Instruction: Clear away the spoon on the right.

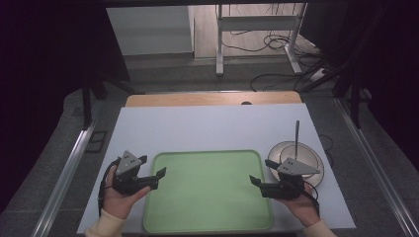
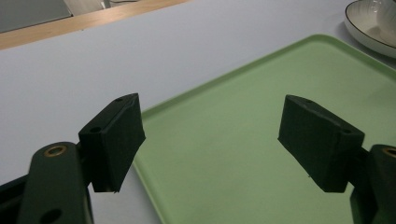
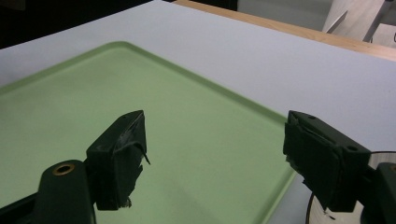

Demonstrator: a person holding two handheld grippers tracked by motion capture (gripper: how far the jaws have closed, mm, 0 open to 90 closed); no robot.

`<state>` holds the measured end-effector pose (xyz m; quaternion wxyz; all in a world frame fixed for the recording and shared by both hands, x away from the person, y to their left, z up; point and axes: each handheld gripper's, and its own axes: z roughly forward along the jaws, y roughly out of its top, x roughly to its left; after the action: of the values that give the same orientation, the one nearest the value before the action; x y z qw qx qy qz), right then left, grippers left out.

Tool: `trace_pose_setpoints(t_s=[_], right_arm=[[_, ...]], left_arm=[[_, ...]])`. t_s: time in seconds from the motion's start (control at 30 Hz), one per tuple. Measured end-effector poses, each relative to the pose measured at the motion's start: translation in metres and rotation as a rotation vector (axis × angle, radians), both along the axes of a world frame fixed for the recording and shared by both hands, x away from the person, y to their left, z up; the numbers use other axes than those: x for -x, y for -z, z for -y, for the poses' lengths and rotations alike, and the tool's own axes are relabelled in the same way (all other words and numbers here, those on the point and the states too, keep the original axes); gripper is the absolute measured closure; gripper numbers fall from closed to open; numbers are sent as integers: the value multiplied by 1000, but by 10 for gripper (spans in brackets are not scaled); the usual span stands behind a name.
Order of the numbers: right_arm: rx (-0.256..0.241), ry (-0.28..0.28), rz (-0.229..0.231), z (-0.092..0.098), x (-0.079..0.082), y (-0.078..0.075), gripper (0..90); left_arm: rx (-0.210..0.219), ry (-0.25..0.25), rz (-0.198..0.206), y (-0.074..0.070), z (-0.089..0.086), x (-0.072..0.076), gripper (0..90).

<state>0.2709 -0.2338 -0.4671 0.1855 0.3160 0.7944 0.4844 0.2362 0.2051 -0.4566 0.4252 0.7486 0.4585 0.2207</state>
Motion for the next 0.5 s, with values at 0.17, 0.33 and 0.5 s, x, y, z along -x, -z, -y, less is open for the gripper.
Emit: trace_pose_setpoints(t_s=[0.17, 0.33, 0.5], right_arm=[[11, 1, 9, 1, -2, 0, 206], [21, -1, 6, 1, 0, 2, 207], [17, -1, 8, 2, 3, -1, 210]], left_arm=[[2, -8, -20, 5, -1, -3, 215], [-15, -4, -10, 4, 1, -8, 215], [-18, 6, -15, 6, 4, -8, 215]])
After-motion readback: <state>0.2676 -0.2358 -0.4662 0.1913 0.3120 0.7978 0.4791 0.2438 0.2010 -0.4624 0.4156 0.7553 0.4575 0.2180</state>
